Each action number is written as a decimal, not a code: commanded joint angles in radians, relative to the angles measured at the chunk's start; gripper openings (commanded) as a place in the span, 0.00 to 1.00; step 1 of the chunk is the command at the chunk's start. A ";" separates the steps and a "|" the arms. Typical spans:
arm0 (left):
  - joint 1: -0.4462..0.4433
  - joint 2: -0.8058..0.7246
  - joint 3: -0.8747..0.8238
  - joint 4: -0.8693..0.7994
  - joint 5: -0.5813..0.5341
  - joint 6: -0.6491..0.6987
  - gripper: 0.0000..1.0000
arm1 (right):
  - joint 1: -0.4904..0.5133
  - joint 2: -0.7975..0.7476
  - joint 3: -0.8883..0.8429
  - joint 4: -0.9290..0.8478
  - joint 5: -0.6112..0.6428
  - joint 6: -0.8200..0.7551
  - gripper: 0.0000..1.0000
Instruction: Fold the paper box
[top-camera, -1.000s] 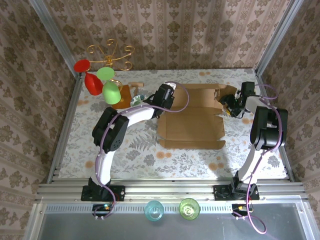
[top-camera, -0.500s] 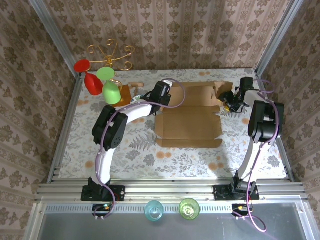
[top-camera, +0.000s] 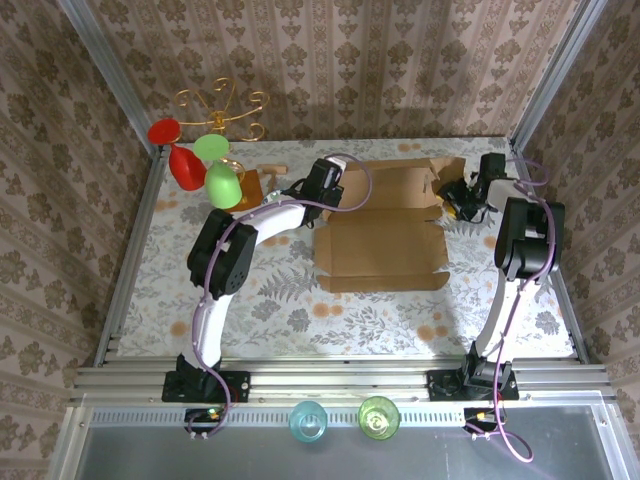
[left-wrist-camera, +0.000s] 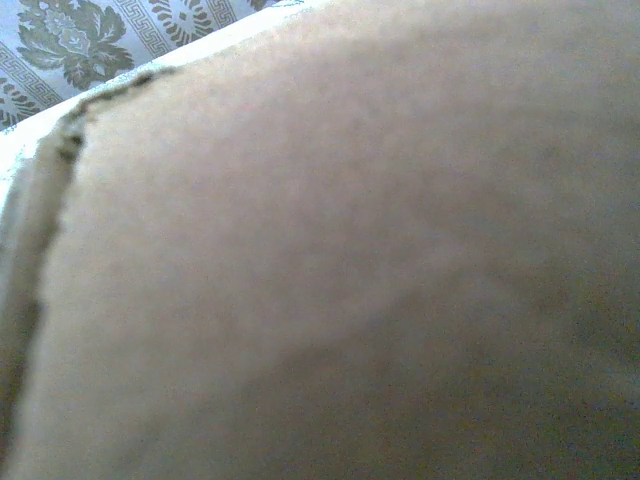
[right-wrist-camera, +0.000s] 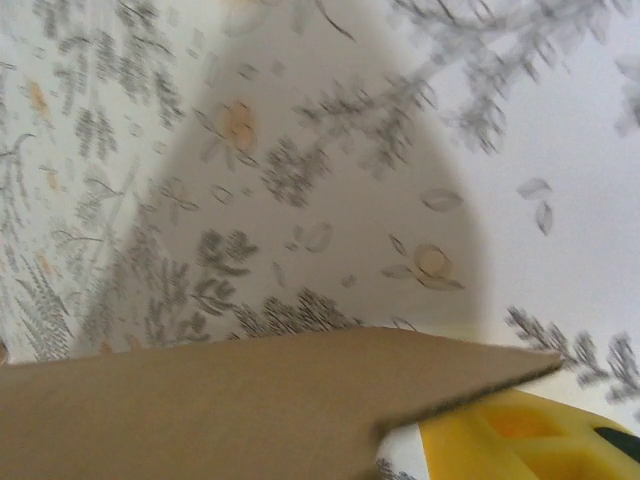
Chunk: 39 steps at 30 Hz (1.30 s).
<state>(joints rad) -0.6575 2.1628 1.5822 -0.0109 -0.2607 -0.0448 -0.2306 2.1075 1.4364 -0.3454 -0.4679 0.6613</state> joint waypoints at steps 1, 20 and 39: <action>0.006 0.039 0.015 -0.073 0.010 0.015 0.00 | 0.011 -0.055 -0.070 0.028 -0.046 0.030 0.52; 0.008 0.035 0.015 -0.065 0.023 0.015 0.00 | 0.119 -0.149 -0.099 0.096 -0.056 0.148 0.37; -0.020 -0.010 -0.068 0.001 -0.052 0.057 0.00 | 0.124 -0.475 -0.242 0.096 -0.048 -0.050 0.40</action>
<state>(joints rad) -0.6613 2.1624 1.5627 0.0315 -0.2691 -0.0410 -0.0883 1.7412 1.2373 -0.2638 -0.5091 0.6880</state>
